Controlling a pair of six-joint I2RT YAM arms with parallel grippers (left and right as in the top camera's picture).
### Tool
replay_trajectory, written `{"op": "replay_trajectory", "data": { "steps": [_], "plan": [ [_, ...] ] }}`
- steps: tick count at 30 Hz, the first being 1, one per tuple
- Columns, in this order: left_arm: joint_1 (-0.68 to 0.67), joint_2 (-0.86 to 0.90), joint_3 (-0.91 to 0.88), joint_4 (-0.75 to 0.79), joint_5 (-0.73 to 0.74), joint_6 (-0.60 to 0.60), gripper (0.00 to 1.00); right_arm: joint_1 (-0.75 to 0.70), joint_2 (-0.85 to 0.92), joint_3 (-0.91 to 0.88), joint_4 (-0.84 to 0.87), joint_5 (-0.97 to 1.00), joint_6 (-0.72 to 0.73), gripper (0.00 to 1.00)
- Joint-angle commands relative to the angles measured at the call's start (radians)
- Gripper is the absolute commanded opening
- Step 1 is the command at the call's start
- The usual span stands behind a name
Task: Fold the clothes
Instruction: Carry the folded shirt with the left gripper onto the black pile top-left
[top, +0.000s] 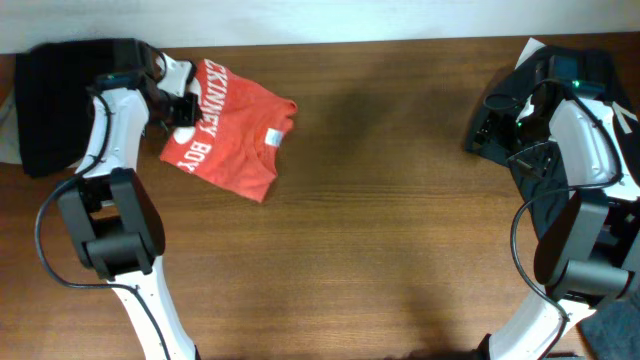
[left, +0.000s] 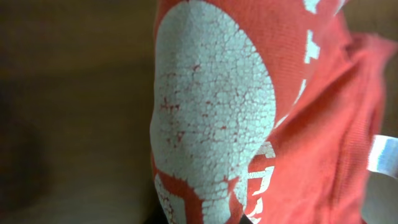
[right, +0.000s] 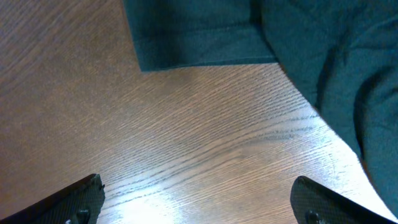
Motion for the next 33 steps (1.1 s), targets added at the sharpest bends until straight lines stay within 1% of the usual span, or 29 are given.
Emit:
{"op": "replay_trajectory", "data": {
  "steps": [1,4,6,8,11,15,16,20,22,24,26,27,28,29,30,33],
  "plan": [
    [0.052,0.006,0.142,0.003,-0.039,-0.04,0.01,-0.006,-0.004,0.008,-0.003,0.009,0.0,0.99],
    [0.116,0.006,0.28,0.004,-0.04,-0.058,0.01,-0.006,-0.004,0.008,-0.003,0.009,0.0,0.99],
    [0.15,0.006,0.318,0.014,-0.04,-0.059,0.01,-0.006,-0.004,0.008,-0.003,0.009,0.0,0.99],
    [0.195,0.006,0.319,0.054,-0.051,-0.058,0.01,-0.006,-0.004,0.008,-0.003,0.009,0.0,0.99],
    [0.265,0.007,0.319,0.092,-0.127,-0.057,0.01,-0.006,-0.004,0.008,-0.003,0.009,0.0,0.99],
    [0.372,0.014,0.319,0.126,-0.129,-0.046,0.01,-0.006,-0.004,0.008,-0.003,0.009,0.0,0.99],
    [0.406,0.031,0.319,0.138,-0.124,-0.046,0.01,-0.006,-0.004,0.008,-0.003,0.009,0.0,0.99],
    [0.447,0.134,0.319,0.227,-0.14,-0.047,0.01,-0.006,-0.004,0.008,-0.003,0.009,0.0,0.99],
    [0.459,0.172,0.319,0.272,-0.253,-0.047,0.01,-0.006,-0.004,0.008,-0.003,0.009,0.0,0.99],
    [0.473,0.206,0.319,0.303,-0.283,-0.047,0.02,-0.006,-0.004,0.008,-0.003,0.009,0.0,0.99],
    [0.49,0.229,0.319,0.31,-0.317,-0.055,0.07,-0.006,-0.004,0.008,-0.003,0.009,0.0,0.99],
    [0.492,0.229,0.319,0.317,-0.341,-0.055,0.13,-0.006,-0.004,0.008,-0.003,0.009,0.0,0.99],
    [0.494,0.229,0.319,0.327,-0.354,-0.055,0.23,-0.006,-0.004,0.008,-0.003,0.009,0.0,0.99],
    [0.495,0.228,0.319,0.319,-0.353,-0.055,0.73,-0.006,-0.004,0.008,-0.003,0.009,0.0,0.99],
    [0.496,0.223,0.319,0.304,-0.348,-0.06,0.99,-0.006,-0.004,0.008,-0.003,0.009,0.0,0.99],
    [0.488,0.158,0.319,0.283,-0.176,-0.091,0.99,-0.006,-0.004,0.008,-0.003,0.009,0.0,0.99]
  ]
}}
